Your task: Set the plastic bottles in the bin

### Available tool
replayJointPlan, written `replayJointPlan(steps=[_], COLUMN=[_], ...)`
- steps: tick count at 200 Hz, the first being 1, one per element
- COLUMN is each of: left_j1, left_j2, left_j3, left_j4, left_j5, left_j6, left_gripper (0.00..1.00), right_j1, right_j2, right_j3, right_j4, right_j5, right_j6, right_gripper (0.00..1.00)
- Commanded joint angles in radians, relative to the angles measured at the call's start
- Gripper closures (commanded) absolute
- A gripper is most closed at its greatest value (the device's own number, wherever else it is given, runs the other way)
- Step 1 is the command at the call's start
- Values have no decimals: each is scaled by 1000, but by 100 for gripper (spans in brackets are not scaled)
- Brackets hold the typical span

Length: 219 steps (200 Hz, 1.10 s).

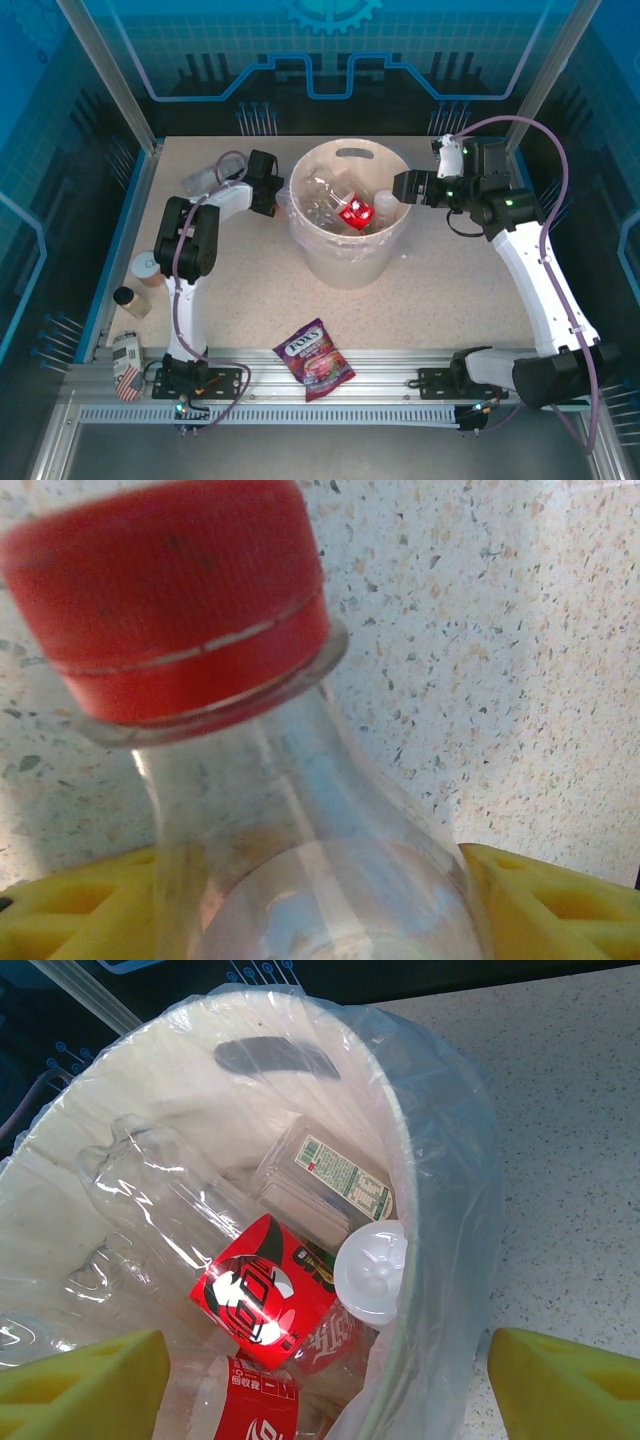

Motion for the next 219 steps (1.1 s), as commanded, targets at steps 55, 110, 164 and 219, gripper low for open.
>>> replayJointPlan(steps=[55, 110, 164, 219], left_j1=[8, 8, 3, -97], left_j2=[-263, -532, -842, -1010], left_j3=[-134, -228, -306, -234], left_j4=[28, 22, 49, 70], left_j5=[-122, -318, -545, -585], left_j6=[101, 232, 452, 742], left_gripper=[42, 47, 56, 67], right_j1=[17, 17, 16, 17], right_j2=[-11, -36, -47, -42], right_j3=[5, -9, -34, -57], right_j4=[-4, 37, 78, 118], right_j5=[1, 4, 6, -6], right_j6=[1, 21, 43, 72], right_gripper=[16, 16, 17, 19])
